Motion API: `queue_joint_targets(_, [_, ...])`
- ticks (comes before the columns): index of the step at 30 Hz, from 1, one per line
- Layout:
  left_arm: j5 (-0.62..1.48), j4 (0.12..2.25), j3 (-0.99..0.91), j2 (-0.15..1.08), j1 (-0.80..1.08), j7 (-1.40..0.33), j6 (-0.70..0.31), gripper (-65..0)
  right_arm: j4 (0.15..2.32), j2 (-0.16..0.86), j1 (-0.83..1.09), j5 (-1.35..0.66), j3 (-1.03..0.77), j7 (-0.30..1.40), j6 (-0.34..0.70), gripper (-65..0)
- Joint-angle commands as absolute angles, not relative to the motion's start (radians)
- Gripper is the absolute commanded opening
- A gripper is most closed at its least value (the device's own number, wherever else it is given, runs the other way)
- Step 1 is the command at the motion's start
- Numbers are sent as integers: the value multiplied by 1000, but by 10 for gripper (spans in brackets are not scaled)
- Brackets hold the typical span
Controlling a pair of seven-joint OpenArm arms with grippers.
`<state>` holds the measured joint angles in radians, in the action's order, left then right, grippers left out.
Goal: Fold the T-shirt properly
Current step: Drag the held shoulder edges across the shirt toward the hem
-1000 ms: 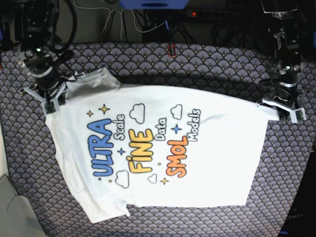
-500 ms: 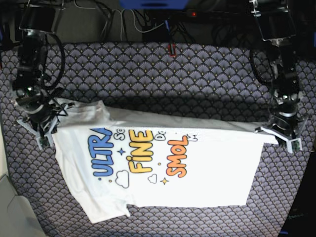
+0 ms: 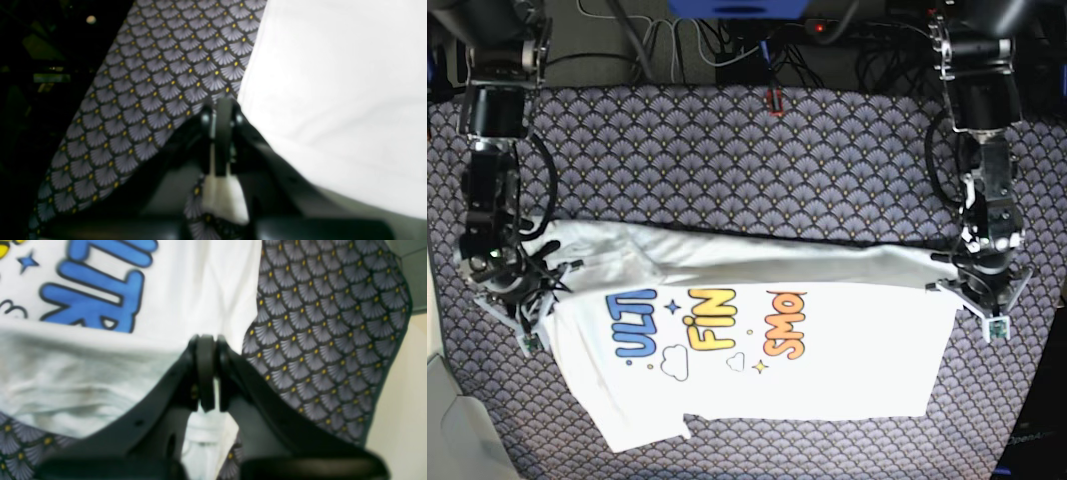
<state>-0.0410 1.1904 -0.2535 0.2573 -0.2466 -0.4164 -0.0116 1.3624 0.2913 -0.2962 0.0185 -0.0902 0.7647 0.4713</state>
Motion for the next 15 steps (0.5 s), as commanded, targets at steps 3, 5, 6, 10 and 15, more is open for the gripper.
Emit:
queue_joint_targets(3, [-47, 1188, -252, 271, -305, -387, -7, -645, 1343, 305, -355, 8, -58, 713, 466, -650])
queue_joint_targets(5, [-47, 1178, -252, 271, -309, -387, -7, -645, 1320, 317, -360, 8, -28, 690, 466, -650])
queue_joint_targets(6, [-47, 1176, -252, 271, -315, -387, -7, -645, 1311, 318, -366, 8, -13, 680, 464, -650])
queue_joint_targets(10, [-47, 1155, -252, 280, -343, -387, -7, -645, 1234, 325, -417, 8, 27, 665, 463, -650])
queue_joint_targets(15, [-47, 1096, -251, 292, -381, -386, -7, -645, 1167, 325, -464, 8, 28, 642, 463, -650])
